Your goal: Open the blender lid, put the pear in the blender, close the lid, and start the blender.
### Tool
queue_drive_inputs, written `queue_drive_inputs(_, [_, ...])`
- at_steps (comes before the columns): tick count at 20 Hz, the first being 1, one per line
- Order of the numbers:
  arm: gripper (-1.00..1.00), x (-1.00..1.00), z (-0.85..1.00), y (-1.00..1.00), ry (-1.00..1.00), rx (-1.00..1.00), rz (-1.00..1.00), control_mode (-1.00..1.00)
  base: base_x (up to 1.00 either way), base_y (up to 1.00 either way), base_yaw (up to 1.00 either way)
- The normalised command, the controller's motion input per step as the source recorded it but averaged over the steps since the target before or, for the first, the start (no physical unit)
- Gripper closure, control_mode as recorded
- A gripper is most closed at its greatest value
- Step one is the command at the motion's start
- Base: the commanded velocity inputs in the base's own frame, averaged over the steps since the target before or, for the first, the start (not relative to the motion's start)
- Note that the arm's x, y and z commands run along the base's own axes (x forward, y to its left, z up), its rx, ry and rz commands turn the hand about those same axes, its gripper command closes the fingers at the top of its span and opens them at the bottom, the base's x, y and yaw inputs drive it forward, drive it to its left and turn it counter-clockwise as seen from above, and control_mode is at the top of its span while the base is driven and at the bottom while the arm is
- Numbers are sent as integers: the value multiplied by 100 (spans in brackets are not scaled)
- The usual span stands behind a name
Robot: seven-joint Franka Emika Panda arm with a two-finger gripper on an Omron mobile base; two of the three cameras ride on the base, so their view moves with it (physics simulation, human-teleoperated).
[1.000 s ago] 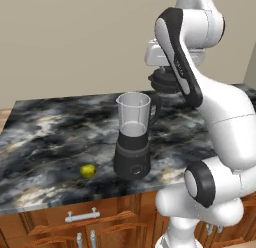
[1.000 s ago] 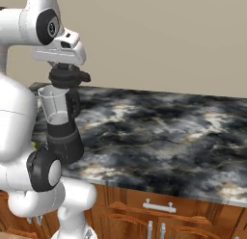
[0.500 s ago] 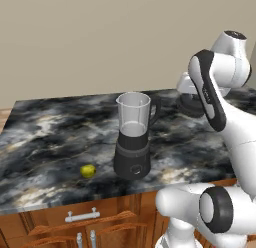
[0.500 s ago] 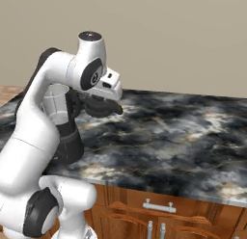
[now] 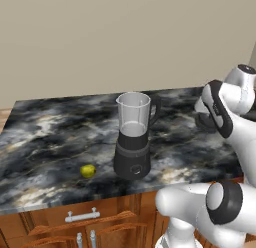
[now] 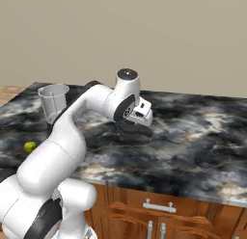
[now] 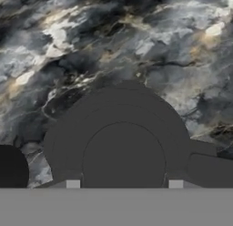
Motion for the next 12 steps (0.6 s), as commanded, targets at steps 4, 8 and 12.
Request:
queue_drive_inputs(4, [100,40,-94,-84,21,0,-8,-100,0,0,0])
queue_drive_inputs(8, [100,41,-78,-71,26,0,-6,-100,0,0,0])
queue_drive_inputs(12, [100,35,-63,-34,20,0,-3,-100,0,0,0])
